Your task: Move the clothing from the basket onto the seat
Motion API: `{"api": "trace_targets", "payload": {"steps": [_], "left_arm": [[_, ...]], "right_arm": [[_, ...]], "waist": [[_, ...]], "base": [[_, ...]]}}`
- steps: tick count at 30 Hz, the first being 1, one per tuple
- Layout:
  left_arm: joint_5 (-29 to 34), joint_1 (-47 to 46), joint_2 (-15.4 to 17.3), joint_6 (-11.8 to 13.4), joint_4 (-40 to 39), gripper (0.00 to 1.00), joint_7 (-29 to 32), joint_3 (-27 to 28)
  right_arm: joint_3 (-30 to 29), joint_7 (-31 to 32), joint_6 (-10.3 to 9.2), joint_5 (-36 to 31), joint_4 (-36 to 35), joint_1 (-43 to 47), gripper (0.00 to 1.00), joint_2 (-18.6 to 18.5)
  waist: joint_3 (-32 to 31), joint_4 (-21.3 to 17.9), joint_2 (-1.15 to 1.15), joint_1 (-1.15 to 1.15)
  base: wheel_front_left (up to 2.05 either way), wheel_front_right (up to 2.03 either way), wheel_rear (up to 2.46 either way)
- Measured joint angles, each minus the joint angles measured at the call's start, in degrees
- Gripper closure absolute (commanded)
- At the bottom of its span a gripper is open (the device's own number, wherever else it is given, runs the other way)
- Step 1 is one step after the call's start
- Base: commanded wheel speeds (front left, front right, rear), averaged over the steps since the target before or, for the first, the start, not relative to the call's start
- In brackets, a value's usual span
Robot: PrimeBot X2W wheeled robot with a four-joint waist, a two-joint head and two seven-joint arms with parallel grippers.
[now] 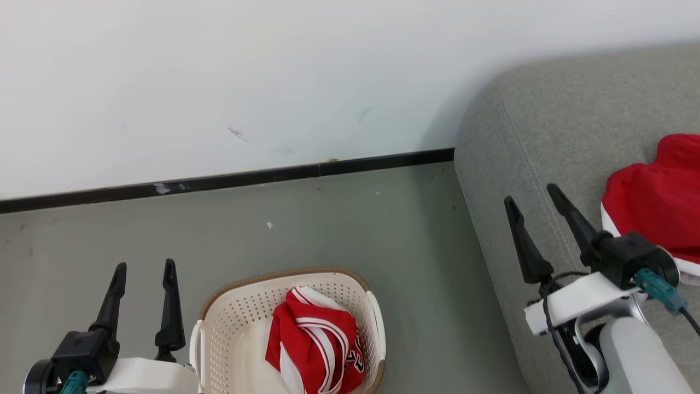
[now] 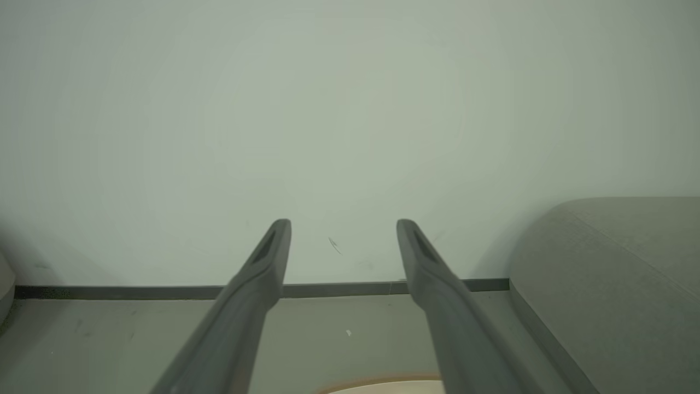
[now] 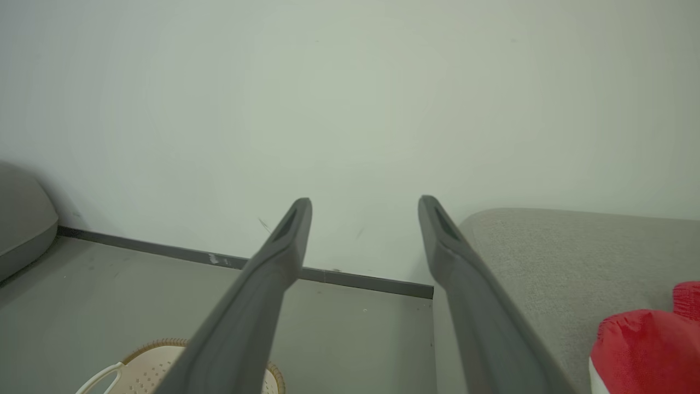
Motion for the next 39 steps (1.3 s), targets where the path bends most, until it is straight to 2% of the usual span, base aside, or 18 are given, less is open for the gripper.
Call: {"api": "trace_targets", "payload": {"steps": [9,17,39], "left_arm": [[0.97,3.26,-0.46,-0.16,0.6,0.0,0.0,-0.66],[1.18,4.94,-0.8,-1.12,1.9,0.0,0.0,-1.58],[1.56,8.54,-1.67,-1.03,2.33,0.0,0.0,-1.18]], "right_arm": [[-2.69,0.0,0.0,-1.16,-1.62,7.28,0.0,1.14],[-2.75,0.0,0.0,-1.15,-2.38,12.22,0.0,1.67],[-1.22,0.0,0.0,2.08,-5.12,17.12,0.0,1.69]], "waist": [[-3.75,1.59,0.0,0.0],[-6.54,1.93,0.0,0.0],[-8.83,1.29,0.0,0.0]], "base": [[0.0,0.0,0.0],[0.0,0.0,0.0],[0.0,0.0,0.0]]}}
